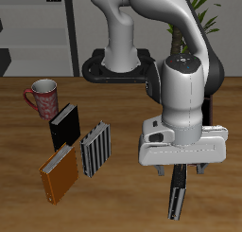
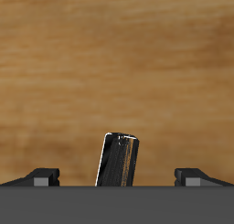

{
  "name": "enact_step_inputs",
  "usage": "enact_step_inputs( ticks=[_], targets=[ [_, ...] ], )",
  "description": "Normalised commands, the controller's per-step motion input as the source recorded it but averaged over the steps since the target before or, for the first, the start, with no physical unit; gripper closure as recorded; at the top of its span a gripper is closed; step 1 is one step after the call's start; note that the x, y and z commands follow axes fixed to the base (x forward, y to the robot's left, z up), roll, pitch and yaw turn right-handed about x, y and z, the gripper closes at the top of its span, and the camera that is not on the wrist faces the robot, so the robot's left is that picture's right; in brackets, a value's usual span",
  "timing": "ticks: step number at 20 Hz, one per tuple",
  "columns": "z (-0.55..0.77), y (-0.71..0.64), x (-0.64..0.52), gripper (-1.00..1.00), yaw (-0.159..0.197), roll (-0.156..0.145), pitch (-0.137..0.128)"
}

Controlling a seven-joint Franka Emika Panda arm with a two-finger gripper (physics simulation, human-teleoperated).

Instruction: Place the left striped book into the left desk caddy's right compartment and place the right striped book into the left desk caddy's right compartment and place the orange book into the left desk caddy's left compartment

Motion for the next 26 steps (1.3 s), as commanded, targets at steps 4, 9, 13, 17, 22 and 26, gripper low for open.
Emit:
enact_step_inputs(
  ticks=[4, 9, 13, 17, 22, 26],
  targets=[
    [-0.26, 0.01, 0.00, -1.00, -0.005, 0.003, 0.025],
    [-0.22, 0.03, 0.03, -1.00, 0.021, -0.005, 0.026],
    [-0.36, 0.03, 0.10, -1.00, 0.038, 0.033, 0.049],
    [-0.24, -0.12, 0.04, 1.00, -0.013, 0.007, 0.047],
    [-0.17, -0.04, -0.03, 1.00, -0.008, 0.008, 0.023],
    [-0.01, 0.00, -0.09, 1.00, 0.004, 0.013, -0.008]
  ],
)
